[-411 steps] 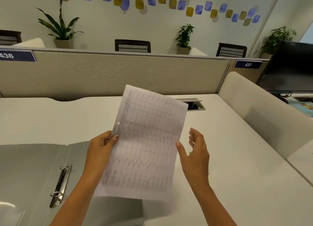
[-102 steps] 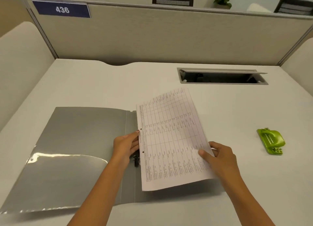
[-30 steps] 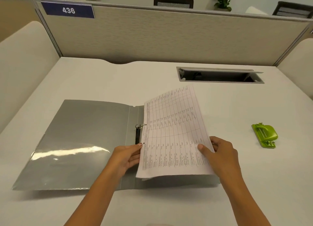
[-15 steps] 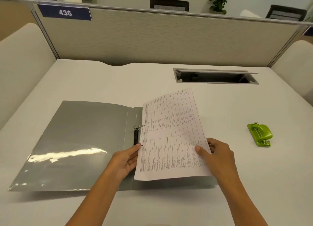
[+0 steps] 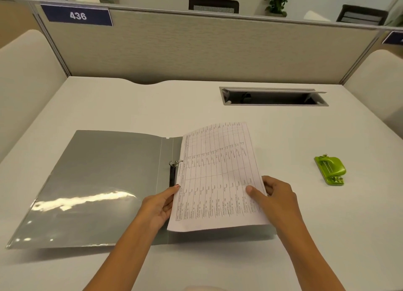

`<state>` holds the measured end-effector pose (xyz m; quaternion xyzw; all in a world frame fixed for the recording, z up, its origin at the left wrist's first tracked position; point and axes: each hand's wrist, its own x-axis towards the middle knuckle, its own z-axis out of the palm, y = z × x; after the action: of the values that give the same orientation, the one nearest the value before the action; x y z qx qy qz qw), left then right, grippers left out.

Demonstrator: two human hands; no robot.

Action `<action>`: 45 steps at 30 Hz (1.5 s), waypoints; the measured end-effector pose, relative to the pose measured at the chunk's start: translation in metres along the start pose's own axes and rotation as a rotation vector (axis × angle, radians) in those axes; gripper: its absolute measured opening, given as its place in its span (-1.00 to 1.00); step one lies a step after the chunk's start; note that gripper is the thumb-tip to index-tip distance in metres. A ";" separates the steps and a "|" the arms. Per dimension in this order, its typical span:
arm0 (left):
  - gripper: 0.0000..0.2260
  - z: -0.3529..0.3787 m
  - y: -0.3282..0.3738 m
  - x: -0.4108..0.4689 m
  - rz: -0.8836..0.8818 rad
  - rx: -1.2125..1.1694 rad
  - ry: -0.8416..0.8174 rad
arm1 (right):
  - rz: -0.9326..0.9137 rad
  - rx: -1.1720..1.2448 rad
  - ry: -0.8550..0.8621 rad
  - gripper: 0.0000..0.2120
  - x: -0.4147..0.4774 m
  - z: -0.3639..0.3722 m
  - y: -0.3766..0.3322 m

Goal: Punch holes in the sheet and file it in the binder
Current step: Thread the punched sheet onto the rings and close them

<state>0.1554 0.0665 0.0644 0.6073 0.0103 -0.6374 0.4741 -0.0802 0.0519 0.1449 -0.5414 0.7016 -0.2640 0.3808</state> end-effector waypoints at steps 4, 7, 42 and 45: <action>-0.86 0.001 -0.001 0.002 0.004 0.020 -0.004 | -0.001 0.000 -0.004 -0.70 0.000 -0.001 0.000; -0.86 0.002 -0.001 0.001 0.001 0.026 -0.014 | -0.002 -0.001 -0.002 -0.70 0.000 -0.002 0.000; -0.72 -0.004 -0.040 0.005 0.932 0.794 0.617 | -0.407 -0.085 -0.090 -0.49 0.018 0.108 0.021; -0.53 -0.003 -0.043 0.013 0.895 0.932 0.604 | -0.559 -0.185 -0.147 -0.52 0.018 0.135 0.018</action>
<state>0.1340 0.0841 0.0287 0.8428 -0.3826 -0.1237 0.3577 0.0185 0.0452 0.0490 -0.7635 0.5171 -0.2536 0.2922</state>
